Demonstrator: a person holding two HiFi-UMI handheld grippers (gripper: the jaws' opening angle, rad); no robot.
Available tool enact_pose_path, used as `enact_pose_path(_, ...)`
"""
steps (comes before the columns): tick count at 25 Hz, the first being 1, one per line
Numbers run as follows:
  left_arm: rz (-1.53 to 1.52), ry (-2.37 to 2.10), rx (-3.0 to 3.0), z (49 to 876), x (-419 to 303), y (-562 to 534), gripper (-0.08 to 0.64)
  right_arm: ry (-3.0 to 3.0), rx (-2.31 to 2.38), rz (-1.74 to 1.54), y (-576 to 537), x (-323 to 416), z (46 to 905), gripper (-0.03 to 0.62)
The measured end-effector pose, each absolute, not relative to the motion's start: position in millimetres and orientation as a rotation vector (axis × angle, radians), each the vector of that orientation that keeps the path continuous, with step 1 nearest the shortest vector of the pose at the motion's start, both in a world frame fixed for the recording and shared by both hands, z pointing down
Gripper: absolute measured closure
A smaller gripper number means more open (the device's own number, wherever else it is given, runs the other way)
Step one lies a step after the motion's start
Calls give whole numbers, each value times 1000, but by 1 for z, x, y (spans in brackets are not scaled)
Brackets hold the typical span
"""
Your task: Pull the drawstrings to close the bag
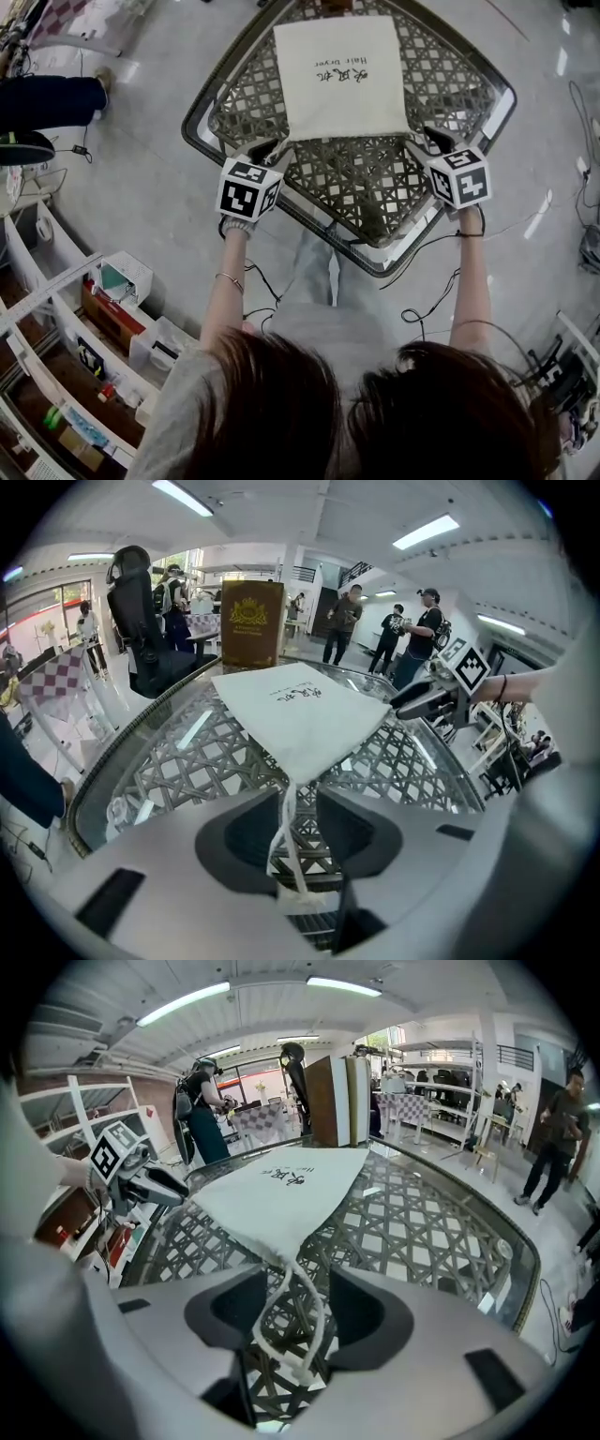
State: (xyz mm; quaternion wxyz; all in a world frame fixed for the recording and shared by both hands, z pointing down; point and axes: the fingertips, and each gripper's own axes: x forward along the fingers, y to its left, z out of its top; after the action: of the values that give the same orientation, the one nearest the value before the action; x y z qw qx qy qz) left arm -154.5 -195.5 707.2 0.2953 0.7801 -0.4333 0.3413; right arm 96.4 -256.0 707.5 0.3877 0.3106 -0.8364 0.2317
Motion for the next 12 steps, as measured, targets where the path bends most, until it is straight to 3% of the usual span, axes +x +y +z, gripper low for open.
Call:
enact_pose_path(10, 1016, -1112, 2067, 725, -154, -200, 436, -2077, 700, 533, -255, 94, 722, 379)
enact_pose_path(12, 1027, -1108, 2065, 727, -154, -200, 436, -2061, 679, 504, -255, 93, 723, 409)
